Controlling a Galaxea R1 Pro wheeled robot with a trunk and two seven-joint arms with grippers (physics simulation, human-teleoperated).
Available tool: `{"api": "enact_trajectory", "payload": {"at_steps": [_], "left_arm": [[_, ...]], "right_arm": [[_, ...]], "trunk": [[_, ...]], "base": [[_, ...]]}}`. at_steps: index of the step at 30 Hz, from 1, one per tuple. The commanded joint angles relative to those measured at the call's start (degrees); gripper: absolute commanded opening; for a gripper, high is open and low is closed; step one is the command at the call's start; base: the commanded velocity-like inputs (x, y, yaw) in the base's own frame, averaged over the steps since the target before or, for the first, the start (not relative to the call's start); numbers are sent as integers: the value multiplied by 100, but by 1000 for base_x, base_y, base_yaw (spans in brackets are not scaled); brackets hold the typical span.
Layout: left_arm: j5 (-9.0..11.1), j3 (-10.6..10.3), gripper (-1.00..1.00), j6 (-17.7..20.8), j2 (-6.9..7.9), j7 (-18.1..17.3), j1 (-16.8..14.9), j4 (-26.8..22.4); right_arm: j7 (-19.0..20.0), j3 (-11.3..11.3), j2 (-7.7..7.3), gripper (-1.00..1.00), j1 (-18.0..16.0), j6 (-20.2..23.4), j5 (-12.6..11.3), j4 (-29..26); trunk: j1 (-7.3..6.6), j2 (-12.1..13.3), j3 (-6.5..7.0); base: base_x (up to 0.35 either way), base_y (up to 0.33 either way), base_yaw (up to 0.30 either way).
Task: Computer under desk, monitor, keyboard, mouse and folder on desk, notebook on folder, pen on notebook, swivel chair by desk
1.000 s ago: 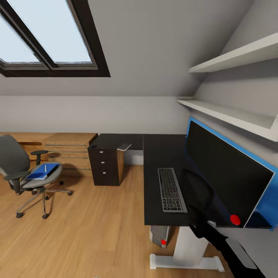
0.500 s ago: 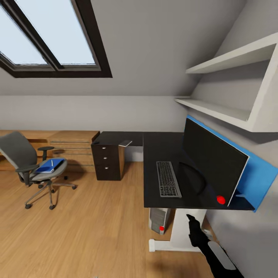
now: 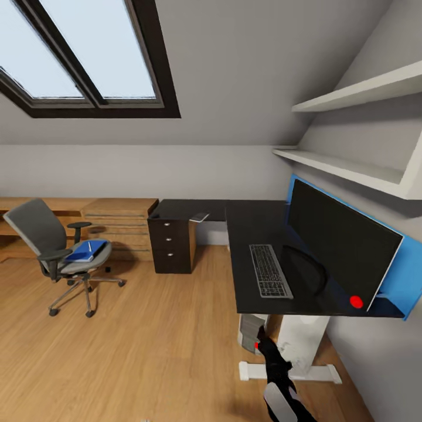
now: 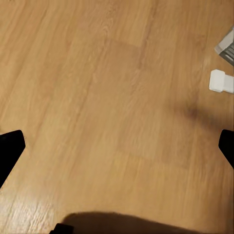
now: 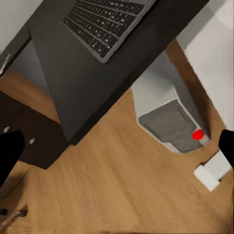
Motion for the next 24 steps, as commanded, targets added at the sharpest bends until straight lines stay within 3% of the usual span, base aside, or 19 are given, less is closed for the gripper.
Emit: {"api": "enact_trajectory", "payload": {"at_steps": [1,4,6,7,10,12,14,19,24], "left_arm": [[53,-32,100,-20,9,42,-3,-10],[54,-32,100,-16,9,42,-3,-10],[54,-32,100,-14,7,42,-3,-10],[54,-32,100,-10,4,45,-3,-10],[56,-32,100,-7,0,44,-3,-10],[60,-34,100,-5,-8,43,-3,11],[58,-54,100,-9,-19,42,-3,106],[48,-73,100,-11,-26,42,-3,243],[46,-77,100,-11,-32,42,-3,268]], "right_arm": [[-33,74,19,100,-4,-83,194,91],[-32,154,37,100,-4,-147,940,470],[-23,172,33,100,-4,-154,1253,641],[-3,182,24,100,-4,-149,1587,832],[19,183,7,100,-4,-135,2167,1308],[32,185,-24,100,-4,-167,2425,1748],[46,186,-119,100,-2,-305,2587,2252],[79,186,-216,100,4,-603,2688,3003],[153,186,-285,100,4,-653,2704,3256]], "trunk": [[3,-6,-7],[3,-6,-7],[3,-6,-7],[3,-6,-7],[3,-6,-7],[3,-6,-7],[3,-6,-7],[3,-6,-7],[3,-6,-7]], "base": [[192,302,0],[196,302,0],[200,300,0],[207,296,0],[213,292,0],[220,284,0],[224,280,0],[227,278,0],[227,277,0]]}}
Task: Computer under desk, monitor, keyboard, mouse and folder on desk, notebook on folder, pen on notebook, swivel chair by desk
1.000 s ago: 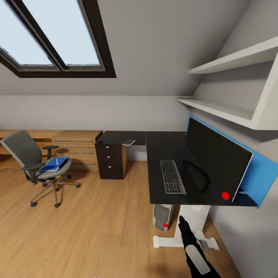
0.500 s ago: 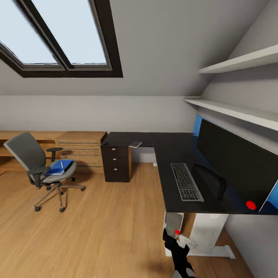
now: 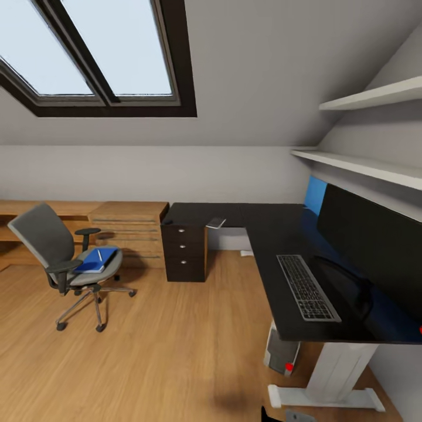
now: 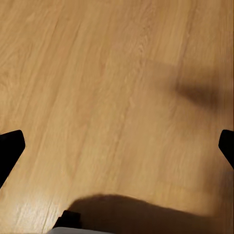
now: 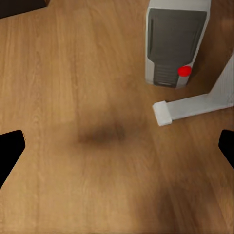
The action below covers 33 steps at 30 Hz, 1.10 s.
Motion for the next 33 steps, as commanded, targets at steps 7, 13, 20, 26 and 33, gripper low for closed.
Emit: {"api": "enact_trajectory", "payload": {"at_steps": [7,13,20,26,33], "left_arm": [[55,-42,100,3,6,36,-3,-7],[55,-55,100,18,-2,34,-3,1],[38,-68,100,16,-138,20,-3,197],[38,-69,100,22,-143,16,-3,213],[38,-69,100,17,-143,16,-3,213]], "right_arm": [[6,70,14,100,1,-26,-1,48],[3,82,-6,100,8,-55,425,51],[2,86,-6,100,13,-114,486,51],[-16,82,-8,100,13,-123,484,51],[-16,83,-8,100,13,-123,484,51]], "trunk": [[4,-5,-6],[4,-5,-6],[4,-5,-6],[4,-5,-6],[4,-5,-6]], "base": [[227,276,0],[228,274,0],[274,209,0],[320,125,0],[321,114,0]]}}
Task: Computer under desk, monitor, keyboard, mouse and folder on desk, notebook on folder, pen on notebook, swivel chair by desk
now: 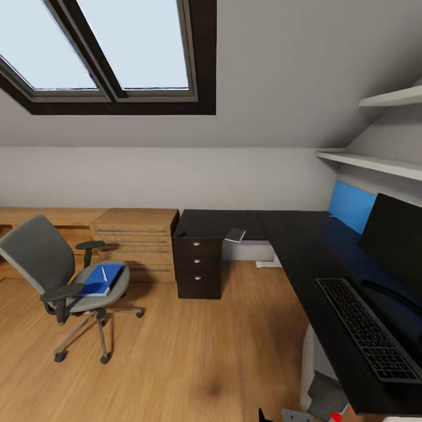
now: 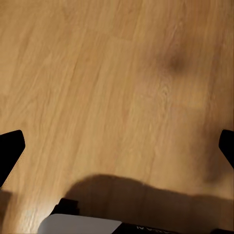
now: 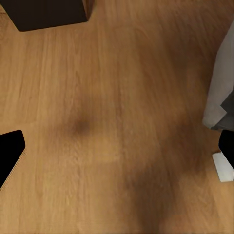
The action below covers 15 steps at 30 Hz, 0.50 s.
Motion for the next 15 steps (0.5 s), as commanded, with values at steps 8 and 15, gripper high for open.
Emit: {"api": "enact_trajectory", "payload": {"at_steps": [8,15], "left_arm": [[54,-36,100,-24,9,45,-3,-12],[47,-24,100,-42,19,30,-3,-15]], "right_arm": [[-16,53,10,100,-4,-18,-41,5],[-16,53,37,100,-4,-18,-49,13]], "trunk": [[4,-5,-7],[4,-5,-7]], "base": [[331,29,0],[244,1,0]]}}
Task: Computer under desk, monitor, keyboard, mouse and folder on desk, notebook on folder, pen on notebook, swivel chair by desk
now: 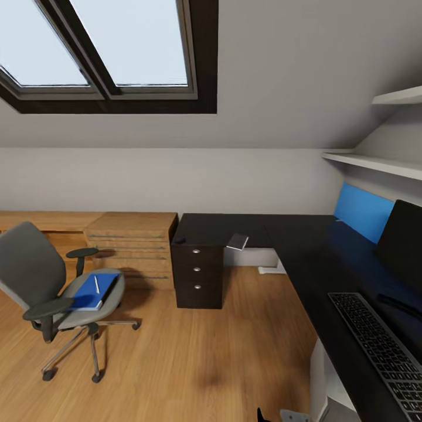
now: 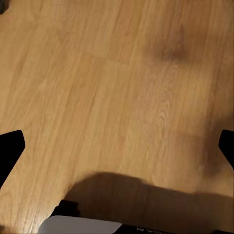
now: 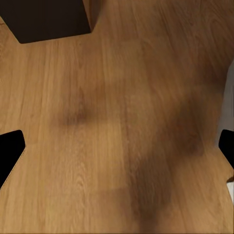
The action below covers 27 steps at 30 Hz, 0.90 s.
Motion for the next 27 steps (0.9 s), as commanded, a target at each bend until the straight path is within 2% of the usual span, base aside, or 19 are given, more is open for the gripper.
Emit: {"api": "enact_trajectory", "payload": {"at_steps": [1,6,13,17,19,27], "left_arm": [[52,-31,100,-25,13,45,-3,-15],[47,-4,100,-34,31,76,-3,-69],[60,112,100,-37,55,88,-3,-151],[68,291,100,-37,53,73,-3,-155],[71,464,100,-37,52,43,-3,-157],[67,512,100,-26,35,71,-3,-144]], "right_arm": [[-16,50,2,100,-4,-17,-43,5],[-16,50,2,100,-4,-17,-44,6],[-16,50,2,100,-4,-17,-44,6],[-16,50,2,100,-4,-17,-44,6],[-16,50,5,100,-4,-17,-44,6],[-16,57,15,100,-4,-17,-44,6]], "trunk": [[2,-6,-7],[2,-6,-7],[-152,275,119],[-240,436,191],[-283,516,227],[-459,837,370]], "base": [[57,0,0],[26,0,0],[52,0,0],[253,0,0],[310,0,0],[327,0,0]]}}
